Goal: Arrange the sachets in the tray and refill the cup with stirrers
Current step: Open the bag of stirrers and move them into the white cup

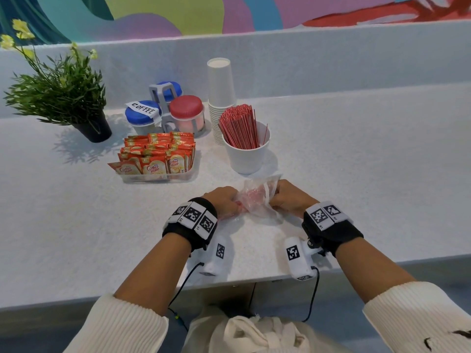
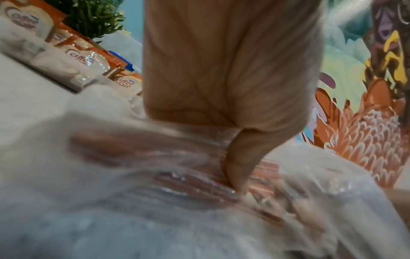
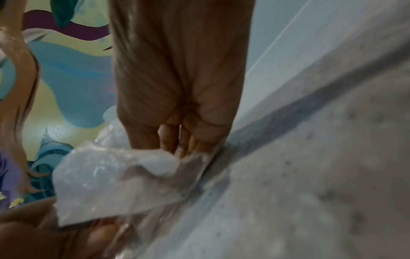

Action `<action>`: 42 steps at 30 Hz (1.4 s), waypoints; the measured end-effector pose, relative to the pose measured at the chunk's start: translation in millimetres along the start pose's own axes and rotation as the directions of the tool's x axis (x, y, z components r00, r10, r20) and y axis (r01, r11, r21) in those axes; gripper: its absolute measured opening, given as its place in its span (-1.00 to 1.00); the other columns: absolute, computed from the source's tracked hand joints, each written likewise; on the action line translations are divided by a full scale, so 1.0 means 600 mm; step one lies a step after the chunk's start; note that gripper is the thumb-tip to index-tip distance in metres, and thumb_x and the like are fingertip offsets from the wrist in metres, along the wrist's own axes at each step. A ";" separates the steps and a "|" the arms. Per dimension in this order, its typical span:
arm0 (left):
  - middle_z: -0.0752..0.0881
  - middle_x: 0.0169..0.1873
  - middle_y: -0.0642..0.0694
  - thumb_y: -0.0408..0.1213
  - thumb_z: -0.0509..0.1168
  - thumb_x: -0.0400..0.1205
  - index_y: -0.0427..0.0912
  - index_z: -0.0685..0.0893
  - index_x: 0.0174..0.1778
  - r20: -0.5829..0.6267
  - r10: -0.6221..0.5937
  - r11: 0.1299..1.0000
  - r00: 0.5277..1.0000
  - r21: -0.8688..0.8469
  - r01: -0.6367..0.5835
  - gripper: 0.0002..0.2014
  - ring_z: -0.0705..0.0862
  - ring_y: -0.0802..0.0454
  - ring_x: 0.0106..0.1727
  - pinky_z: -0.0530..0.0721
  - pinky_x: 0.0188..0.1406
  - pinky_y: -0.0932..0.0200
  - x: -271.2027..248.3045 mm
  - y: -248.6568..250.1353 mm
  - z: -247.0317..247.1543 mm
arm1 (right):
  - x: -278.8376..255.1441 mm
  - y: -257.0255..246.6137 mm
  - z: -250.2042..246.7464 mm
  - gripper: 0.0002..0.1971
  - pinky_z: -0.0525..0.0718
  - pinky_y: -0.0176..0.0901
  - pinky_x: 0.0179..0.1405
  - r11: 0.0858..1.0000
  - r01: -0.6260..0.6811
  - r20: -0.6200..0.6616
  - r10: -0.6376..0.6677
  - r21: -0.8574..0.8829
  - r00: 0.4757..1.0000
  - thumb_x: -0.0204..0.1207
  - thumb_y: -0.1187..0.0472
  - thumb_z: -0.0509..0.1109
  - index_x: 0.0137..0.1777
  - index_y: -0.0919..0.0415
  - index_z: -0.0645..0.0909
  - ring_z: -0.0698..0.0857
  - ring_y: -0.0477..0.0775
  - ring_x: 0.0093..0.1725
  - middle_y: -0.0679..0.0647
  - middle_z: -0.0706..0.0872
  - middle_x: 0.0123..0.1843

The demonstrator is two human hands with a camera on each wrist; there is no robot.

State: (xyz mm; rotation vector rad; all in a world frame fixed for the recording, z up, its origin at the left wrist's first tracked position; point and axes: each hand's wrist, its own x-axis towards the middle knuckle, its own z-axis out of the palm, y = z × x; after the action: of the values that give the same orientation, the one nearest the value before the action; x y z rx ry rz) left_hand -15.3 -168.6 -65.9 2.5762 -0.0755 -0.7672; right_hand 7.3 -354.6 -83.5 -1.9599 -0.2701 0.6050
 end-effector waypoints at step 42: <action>0.47 0.08 -0.19 -0.27 0.31 0.60 -0.15 0.48 0.14 -0.518 0.064 0.994 0.853 -0.039 -0.098 -0.77 0.49 -0.17 0.20 0.47 0.17 0.02 -0.025 -0.006 -0.015 | -0.024 -0.044 -0.095 -0.94 0.52 -0.44 -0.58 0.987 0.161 -0.616 -0.141 -0.023 0.775 0.40 0.39 0.48 -0.27 0.34 0.68 0.57 -0.23 -0.64 0.09 0.66 -0.46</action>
State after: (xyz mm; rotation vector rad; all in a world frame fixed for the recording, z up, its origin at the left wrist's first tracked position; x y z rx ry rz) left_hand -23.6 -159.0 -53.0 2.6056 0.0083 -0.0244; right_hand 26.7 -393.3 -36.0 -1.9689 -0.0015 -0.1609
